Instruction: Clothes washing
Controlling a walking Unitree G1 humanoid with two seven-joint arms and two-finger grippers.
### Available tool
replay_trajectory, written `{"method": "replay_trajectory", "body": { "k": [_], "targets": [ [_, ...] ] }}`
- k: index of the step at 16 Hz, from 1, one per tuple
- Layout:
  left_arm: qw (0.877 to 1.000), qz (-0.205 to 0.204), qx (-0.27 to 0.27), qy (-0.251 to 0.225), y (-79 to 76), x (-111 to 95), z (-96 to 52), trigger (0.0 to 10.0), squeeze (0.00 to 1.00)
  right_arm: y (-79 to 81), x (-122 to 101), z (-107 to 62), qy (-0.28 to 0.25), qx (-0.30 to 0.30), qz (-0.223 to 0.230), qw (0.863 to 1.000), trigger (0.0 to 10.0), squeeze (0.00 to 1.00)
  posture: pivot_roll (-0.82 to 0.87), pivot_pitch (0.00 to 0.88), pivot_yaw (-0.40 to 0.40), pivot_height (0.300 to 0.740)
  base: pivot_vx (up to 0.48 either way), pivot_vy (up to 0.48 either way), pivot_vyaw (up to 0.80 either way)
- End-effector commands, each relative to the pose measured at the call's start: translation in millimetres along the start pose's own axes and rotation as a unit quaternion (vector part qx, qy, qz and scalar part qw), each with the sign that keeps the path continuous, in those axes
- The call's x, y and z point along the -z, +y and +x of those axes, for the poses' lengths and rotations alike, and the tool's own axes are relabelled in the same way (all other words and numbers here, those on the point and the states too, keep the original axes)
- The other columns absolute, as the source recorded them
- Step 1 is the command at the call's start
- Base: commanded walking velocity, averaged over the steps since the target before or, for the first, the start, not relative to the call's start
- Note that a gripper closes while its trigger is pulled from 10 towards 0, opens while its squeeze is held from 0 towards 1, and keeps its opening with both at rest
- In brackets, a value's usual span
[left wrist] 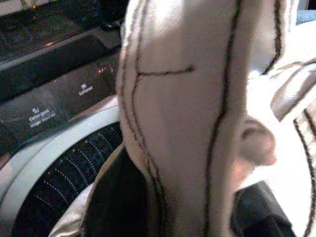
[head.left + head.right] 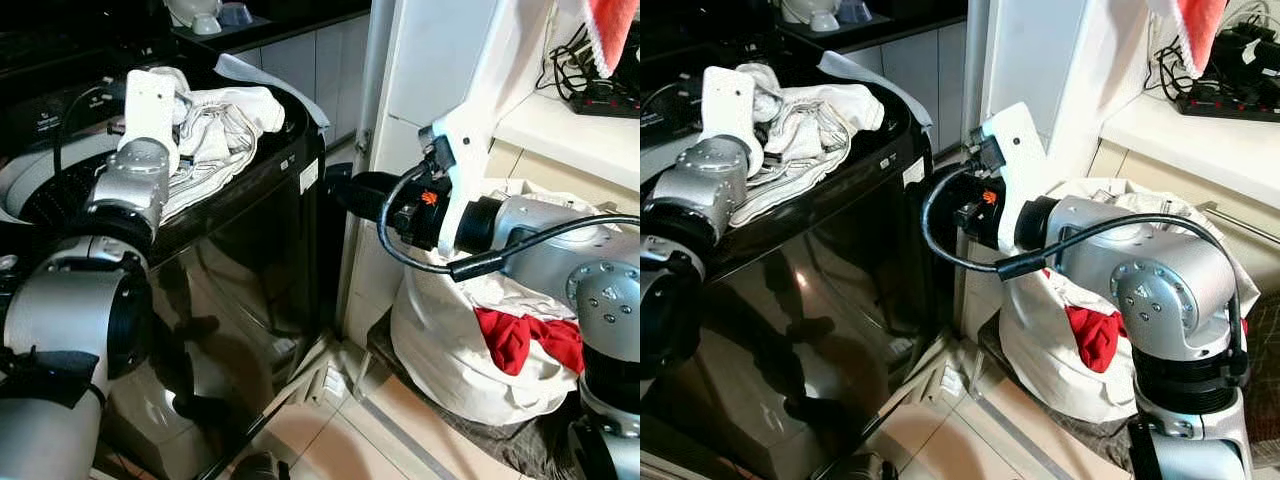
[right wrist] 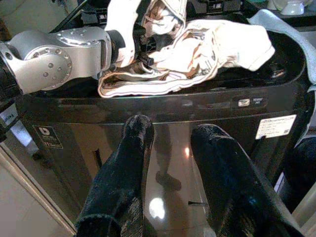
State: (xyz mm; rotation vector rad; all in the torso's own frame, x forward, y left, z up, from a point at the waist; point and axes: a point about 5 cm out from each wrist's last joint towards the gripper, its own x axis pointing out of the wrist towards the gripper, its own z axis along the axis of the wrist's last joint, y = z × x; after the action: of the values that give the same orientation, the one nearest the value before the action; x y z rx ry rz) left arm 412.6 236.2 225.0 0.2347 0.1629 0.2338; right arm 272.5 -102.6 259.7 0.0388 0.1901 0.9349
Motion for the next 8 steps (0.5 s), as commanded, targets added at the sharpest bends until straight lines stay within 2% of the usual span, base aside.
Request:
{"method": "replay_trajectory", "body": {
  "k": [1,2,3,4,6,8],
  "targets": [
    [1.000,-0.010,0.002,0.022,4.6,12,-0.7,10.0,1.00,-0.3,-1,-2.4,-0.002,0.007,0.000,1.000,10.0,0.00,0.03,0.000,0.029,0.740,0.000,0.000,0.00],
    [1.000,-0.013,-0.003,0.018,8.6,11,-0.9,10.0,1.00,-1.1,-2,-2.8,-0.002,0.010,0.001,1.000,10.0,0.00,0.03,0.000,0.029,0.740,0.000,0.000,0.00],
    [1.000,0.010,-0.020,-0.003,23.5,8,-3.2,10.0,1.00,-6.2,-4,-4.2,-0.006,0.024,0.004,1.000,10.0,0.00,0.02,0.000,0.035,0.740,0.000,0.000,0.00],
    [0.999,0.024,-0.022,-0.012,28.1,6,-5.3,10.0,1.00,-9.7,-6,-5.1,-0.010,0.033,0.007,0.999,10.0,0.00,0.02,0.000,0.037,0.740,0.000,0.000,0.00],
    [0.999,0.024,-0.018,-0.019,34.1,2,-10.0,10.0,1.00,-15.0,-10,-7.0,-0.014,0.044,0.007,0.999,10.0,0.00,0.03,0.000,0.034,0.740,0.000,0.000,0.00],
    [0.998,0.017,0.005,-0.059,31.3,-9,-14.3,10.0,1.00,-20.7,-13,-8.4,-0.015,0.056,0.004,0.998,10.0,0.00,0.04,0.000,0.027,0.740,0.000,0.000,0.00]
  ]
}}
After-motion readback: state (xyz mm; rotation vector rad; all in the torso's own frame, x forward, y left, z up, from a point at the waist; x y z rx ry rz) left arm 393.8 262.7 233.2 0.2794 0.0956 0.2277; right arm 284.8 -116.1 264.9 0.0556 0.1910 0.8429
